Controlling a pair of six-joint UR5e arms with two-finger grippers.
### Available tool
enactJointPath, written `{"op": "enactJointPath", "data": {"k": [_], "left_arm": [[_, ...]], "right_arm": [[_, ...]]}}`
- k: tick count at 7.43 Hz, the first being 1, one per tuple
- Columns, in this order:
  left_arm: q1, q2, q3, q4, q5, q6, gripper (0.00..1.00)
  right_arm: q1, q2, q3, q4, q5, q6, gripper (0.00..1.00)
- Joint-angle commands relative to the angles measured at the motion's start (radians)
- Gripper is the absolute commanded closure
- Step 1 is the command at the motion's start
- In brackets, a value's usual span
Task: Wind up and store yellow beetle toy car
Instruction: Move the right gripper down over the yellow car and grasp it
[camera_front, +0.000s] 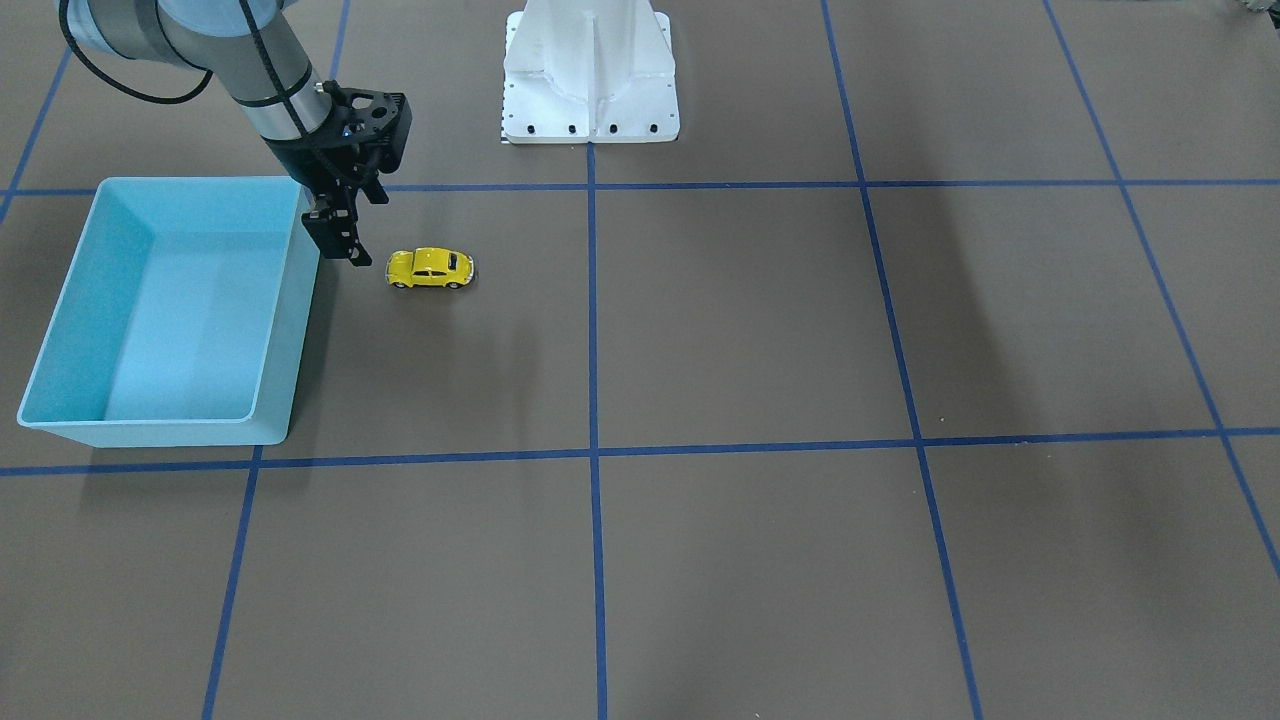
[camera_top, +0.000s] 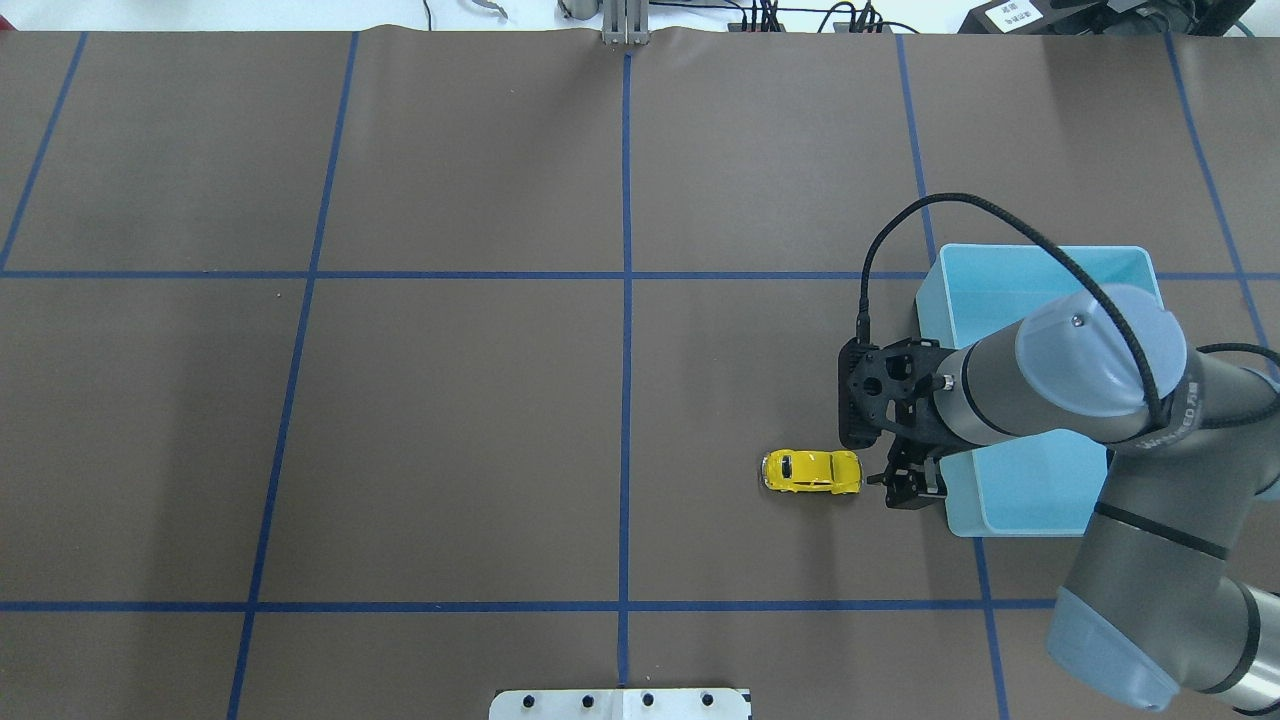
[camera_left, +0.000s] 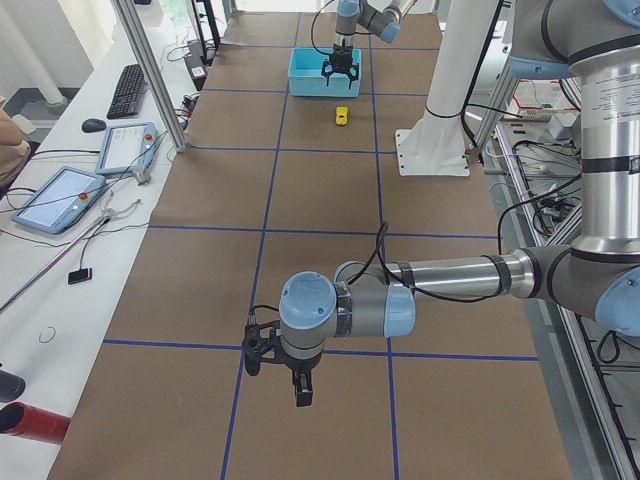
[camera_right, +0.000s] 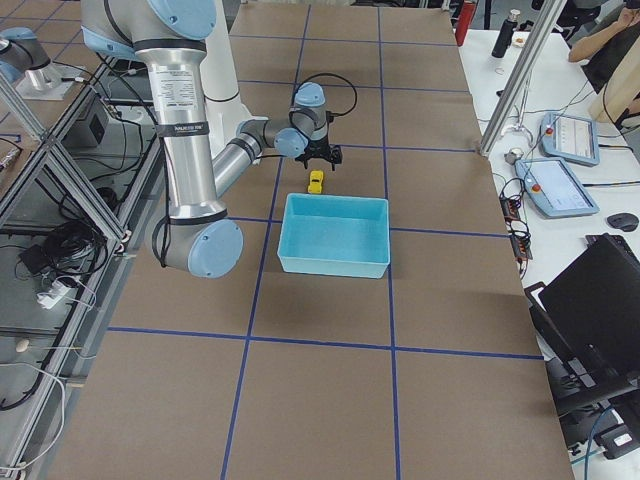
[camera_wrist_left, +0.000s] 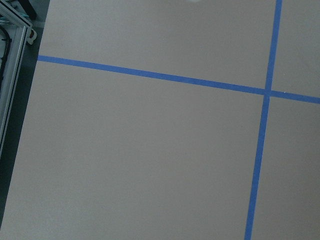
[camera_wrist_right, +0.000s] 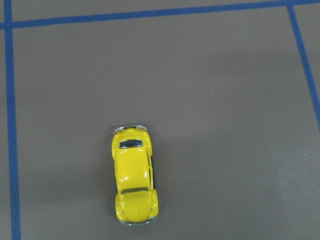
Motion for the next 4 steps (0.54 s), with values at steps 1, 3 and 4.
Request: {"op": "enactJointPath", "data": {"k": [1, 3, 4], "left_arm": [[0.0, 0.002, 0.001, 0.002, 0.0, 0.0, 0.0], [0.0, 0.0, 0.006, 0.0, -0.001, 0.0, 0.0], [0.0, 0.0, 0.006, 0.0, -0.001, 0.0, 0.0]], "right_arm": [[-0.045, 0.004, -0.028, -0.001, -0.017, 0.002, 0.0], [-0.053, 0.068, -0.107, -0.001, -0.017, 0.005, 0.0], [-0.054, 0.099, -0.138, -0.002, -0.019, 0.006, 0.0]]}}
